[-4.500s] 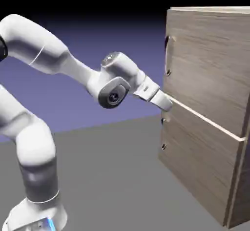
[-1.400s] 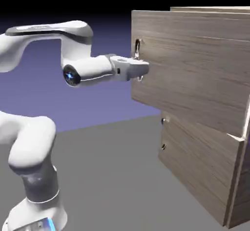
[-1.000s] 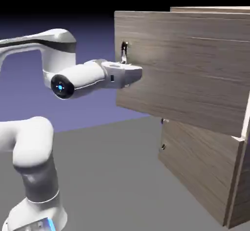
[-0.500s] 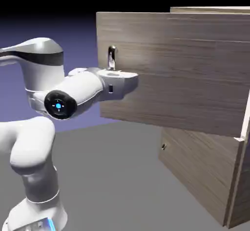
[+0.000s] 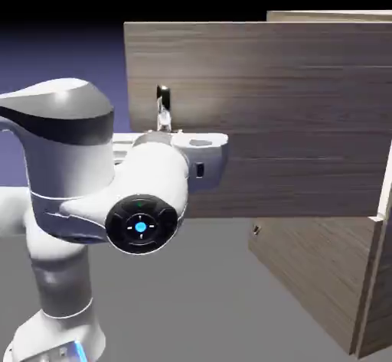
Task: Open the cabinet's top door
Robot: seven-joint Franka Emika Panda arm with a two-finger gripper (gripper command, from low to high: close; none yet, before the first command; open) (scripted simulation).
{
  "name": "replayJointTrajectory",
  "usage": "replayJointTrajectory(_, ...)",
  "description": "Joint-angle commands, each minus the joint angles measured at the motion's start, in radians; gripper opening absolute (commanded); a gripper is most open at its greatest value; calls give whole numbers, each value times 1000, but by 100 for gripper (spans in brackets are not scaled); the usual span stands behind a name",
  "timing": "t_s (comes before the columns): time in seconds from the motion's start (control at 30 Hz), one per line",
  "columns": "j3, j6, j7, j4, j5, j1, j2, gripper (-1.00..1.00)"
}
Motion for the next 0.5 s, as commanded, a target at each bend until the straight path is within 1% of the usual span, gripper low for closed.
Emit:
replayJointTrajectory(0.0,-26,-27,2,36,-14,34,7,-100)
replayJointTrajectory(0.47,-290,-373,79,529,-133,495,2,-100)
